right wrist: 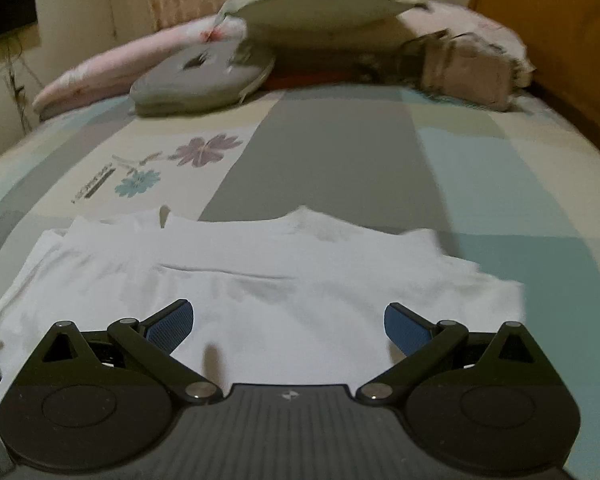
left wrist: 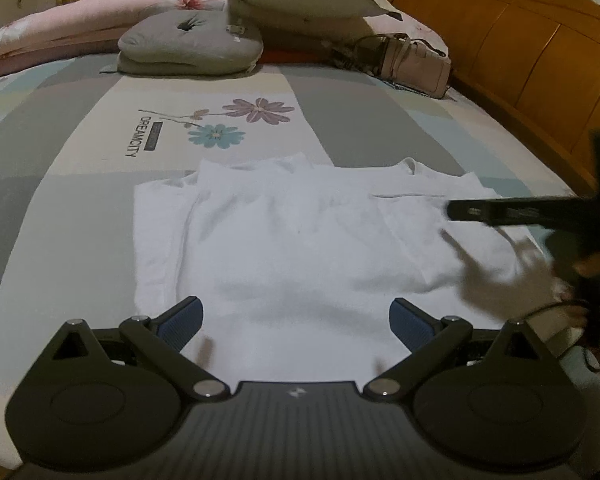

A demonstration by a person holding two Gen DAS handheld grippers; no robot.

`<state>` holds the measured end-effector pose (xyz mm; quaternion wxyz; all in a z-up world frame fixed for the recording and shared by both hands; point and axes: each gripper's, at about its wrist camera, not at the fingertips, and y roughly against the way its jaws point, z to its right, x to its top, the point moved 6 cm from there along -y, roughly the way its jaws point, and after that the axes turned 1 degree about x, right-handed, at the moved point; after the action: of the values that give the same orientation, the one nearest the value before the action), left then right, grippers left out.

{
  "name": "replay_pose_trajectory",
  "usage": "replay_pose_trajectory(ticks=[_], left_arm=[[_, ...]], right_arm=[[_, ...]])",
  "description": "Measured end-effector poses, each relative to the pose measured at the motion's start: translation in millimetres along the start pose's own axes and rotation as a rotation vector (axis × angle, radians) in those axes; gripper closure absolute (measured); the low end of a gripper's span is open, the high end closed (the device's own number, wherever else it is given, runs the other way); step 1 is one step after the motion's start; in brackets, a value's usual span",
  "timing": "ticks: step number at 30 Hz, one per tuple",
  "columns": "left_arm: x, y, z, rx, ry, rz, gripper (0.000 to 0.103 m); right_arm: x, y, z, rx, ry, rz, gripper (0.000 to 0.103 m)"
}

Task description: Fold clothes

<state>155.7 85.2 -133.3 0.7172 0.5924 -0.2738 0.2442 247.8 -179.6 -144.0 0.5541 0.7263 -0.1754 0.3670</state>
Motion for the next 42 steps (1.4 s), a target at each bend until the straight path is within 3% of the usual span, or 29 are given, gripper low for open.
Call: replay_pose_trajectory(ticks=[6,12,17,23,30,34,39,42], left_arm=[[-2,1,-11,0.003,0.013,-0.011,0.004],[13,0,-34,-0.014,0.069,0.028,0.004],[33,-12,-71,-0.066,0.173,0.021,0.004],[35,-48,-117,-0.197,0.348,-0.111,0.004],[46,-74,-129,-0.453,0.506,-0.133,0.003],[57,-89,-132,-0.523,0.575,-0.121,0.003],[34,-72,-115,-0.624,0.532,-0.233,0.003],[24,-63,-107,-0.644,0.480,-0.252,0.003]], right_arm=[[4,-14,-2,-0.028,-0.008,-0.029,0.000],[9,-27,-5,-0.056,-0.015,-0.058,0.000],[-20,15,-13,0.040,-0.069,-0.040,0.000],[-42,42,-23,0.116,-0.084,-0.032,0.000],[-45,45,-23,0.130,-0.122,-0.041,0.000],[-42,43,-28,0.143,-0.136,-0.034,0.000],[-44,47,-35,0.158,-0.114,-0.040,0.000],[-48,48,-33,0.163,-0.122,-0.049,0.000]])
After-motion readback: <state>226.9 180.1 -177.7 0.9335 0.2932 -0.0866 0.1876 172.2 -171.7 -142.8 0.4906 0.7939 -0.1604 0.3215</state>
